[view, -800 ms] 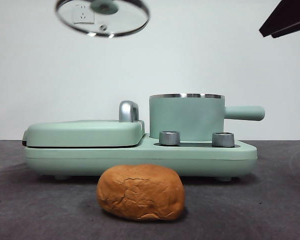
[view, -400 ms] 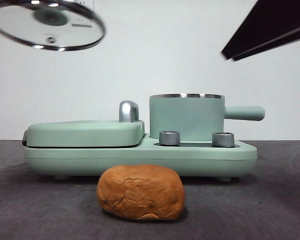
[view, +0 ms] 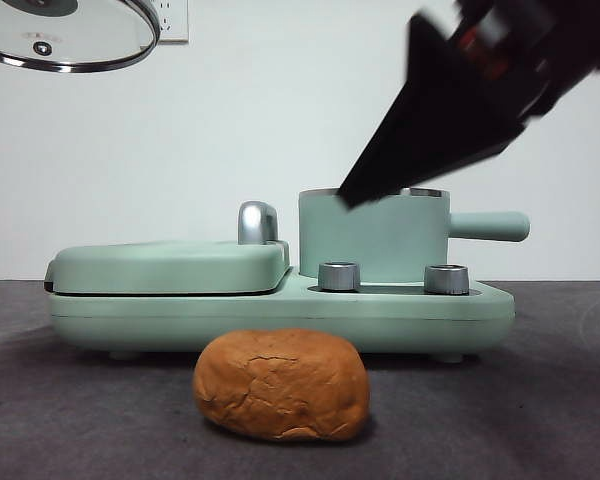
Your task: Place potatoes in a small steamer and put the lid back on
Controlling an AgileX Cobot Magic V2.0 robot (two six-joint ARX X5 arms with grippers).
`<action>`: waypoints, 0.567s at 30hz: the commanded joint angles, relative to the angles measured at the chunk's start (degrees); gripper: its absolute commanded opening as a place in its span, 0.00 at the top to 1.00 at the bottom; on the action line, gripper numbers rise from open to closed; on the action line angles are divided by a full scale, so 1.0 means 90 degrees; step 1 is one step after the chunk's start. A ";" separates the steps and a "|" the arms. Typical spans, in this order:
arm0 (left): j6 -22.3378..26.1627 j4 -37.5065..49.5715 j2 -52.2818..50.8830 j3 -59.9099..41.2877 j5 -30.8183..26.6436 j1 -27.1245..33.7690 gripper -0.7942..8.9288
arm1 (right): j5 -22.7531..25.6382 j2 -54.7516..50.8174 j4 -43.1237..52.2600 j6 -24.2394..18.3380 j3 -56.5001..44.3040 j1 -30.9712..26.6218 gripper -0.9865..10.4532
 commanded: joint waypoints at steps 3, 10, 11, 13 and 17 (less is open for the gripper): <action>0.0017 0.0172 -0.0012 0.0100 -0.0019 -0.0017 0.90 | -0.0335 0.0704 0.0476 -0.0022 0.0114 0.0238 0.62; 0.0051 0.0172 -0.0010 0.0100 -0.0022 -0.0015 0.90 | -0.0325 0.1484 0.0869 -0.0022 0.0114 0.0495 0.62; 0.0053 0.0172 -0.0010 0.0100 -0.0022 -0.0012 0.90 | -0.0321 0.1588 0.0913 -0.0022 0.0114 0.0520 0.62; 0.0080 0.0172 -0.0010 0.0100 -0.0032 -0.0005 0.90 | -0.0311 0.1770 0.0986 -0.0022 0.0114 0.0537 0.62; 0.0104 0.0168 -0.0010 0.0100 -0.0036 0.0015 0.90 | -0.0124 0.2084 0.1081 -0.0024 0.0114 0.0537 0.62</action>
